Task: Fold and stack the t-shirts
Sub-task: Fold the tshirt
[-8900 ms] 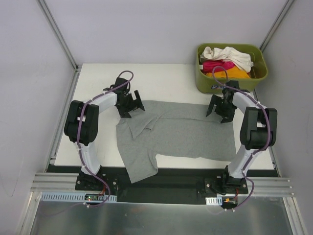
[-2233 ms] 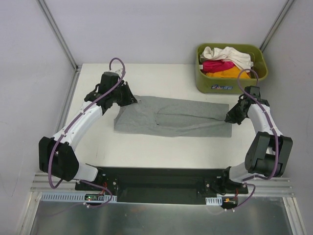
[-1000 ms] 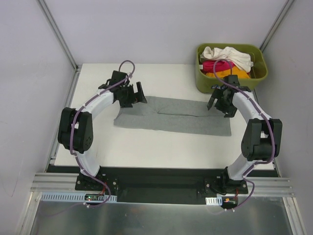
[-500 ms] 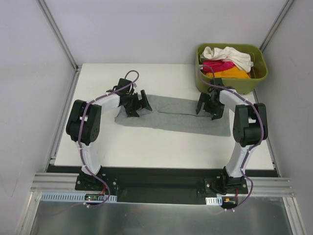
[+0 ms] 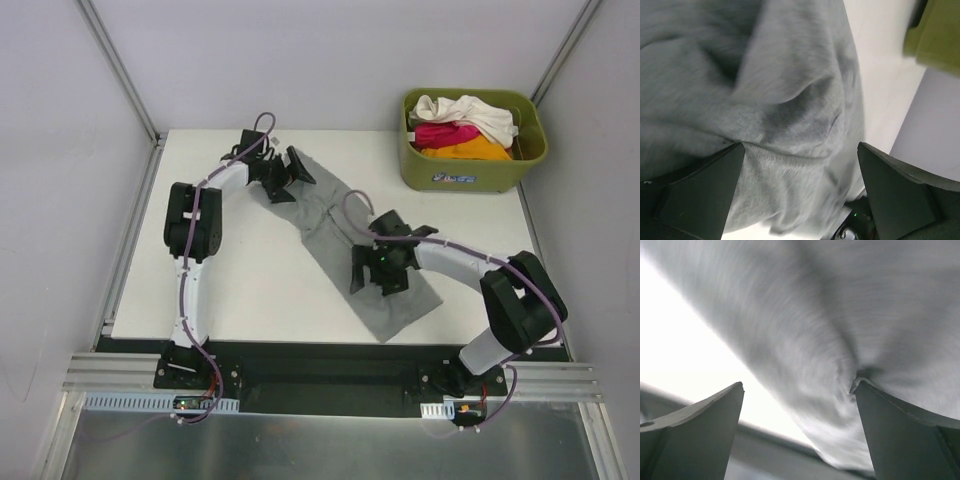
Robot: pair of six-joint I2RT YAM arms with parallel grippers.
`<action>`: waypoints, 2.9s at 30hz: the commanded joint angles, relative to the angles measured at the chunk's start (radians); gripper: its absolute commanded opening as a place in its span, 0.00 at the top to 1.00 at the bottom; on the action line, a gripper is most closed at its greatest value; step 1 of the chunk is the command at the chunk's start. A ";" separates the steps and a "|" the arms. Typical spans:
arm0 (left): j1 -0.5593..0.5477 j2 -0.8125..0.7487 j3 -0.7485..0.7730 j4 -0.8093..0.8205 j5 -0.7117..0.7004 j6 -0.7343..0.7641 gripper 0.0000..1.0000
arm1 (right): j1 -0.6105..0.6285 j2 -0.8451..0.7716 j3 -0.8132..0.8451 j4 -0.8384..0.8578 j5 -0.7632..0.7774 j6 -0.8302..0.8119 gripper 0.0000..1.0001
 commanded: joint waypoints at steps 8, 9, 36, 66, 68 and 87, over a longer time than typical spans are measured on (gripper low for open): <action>-0.099 0.488 0.741 0.007 0.033 -0.250 0.01 | 0.355 -0.092 0.196 -0.122 -0.021 -0.092 0.03; -0.098 0.520 0.757 0.026 0.032 -0.268 0.01 | 0.355 -0.112 0.194 -0.149 0.027 -0.095 0.03; -0.219 -0.560 -0.269 0.054 -0.209 -0.001 0.01 | 0.242 -0.593 -0.181 -0.311 0.099 0.052 0.03; -0.748 -0.789 -0.984 0.004 -0.244 -0.204 0.60 | 0.228 -0.650 -0.388 -0.228 0.121 0.275 0.07; -0.746 -0.783 -0.985 0.004 -0.255 -0.204 0.70 | 0.230 -0.639 -0.402 -0.205 0.105 0.281 0.08; -0.748 -0.886 -1.064 -0.039 -0.298 -0.231 1.00 | 0.242 -0.587 -0.505 0.037 0.036 0.312 0.99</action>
